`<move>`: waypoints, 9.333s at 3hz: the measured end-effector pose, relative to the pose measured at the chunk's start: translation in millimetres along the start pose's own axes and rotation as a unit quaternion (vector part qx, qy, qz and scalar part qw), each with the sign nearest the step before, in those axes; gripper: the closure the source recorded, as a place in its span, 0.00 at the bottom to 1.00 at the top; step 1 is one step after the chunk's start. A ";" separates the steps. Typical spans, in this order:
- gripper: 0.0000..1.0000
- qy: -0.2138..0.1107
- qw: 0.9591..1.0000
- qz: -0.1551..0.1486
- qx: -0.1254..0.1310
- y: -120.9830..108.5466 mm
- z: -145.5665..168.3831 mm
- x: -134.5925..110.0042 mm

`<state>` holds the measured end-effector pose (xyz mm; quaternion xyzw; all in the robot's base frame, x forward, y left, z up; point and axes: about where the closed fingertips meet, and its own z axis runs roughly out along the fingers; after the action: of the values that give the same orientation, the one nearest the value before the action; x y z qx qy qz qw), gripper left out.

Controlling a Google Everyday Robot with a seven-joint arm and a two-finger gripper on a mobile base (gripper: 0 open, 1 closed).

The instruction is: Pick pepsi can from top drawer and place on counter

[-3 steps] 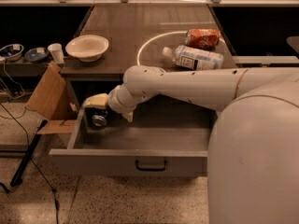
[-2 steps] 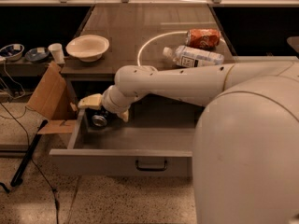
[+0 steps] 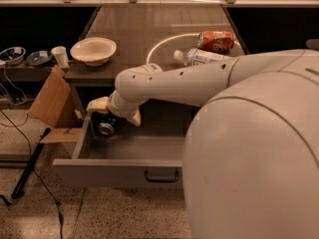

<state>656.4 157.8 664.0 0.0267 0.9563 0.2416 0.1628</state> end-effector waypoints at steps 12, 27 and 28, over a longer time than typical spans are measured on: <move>0.00 -0.068 0.981 -0.047 0.176 -28.2 14.5 -25.5; 1.00 -0.049 0.985 -0.036 0.160 -101.5 -88.6 1.0; 1.00 -0.031 0.987 -0.053 0.147 -99.0 -111.2 15.6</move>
Offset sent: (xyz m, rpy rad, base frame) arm 0.0169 -0.0233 0.0104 -0.1647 -0.0766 -0.1130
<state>608.3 22.2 705.0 0.0067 0.9760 0.0885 0.1990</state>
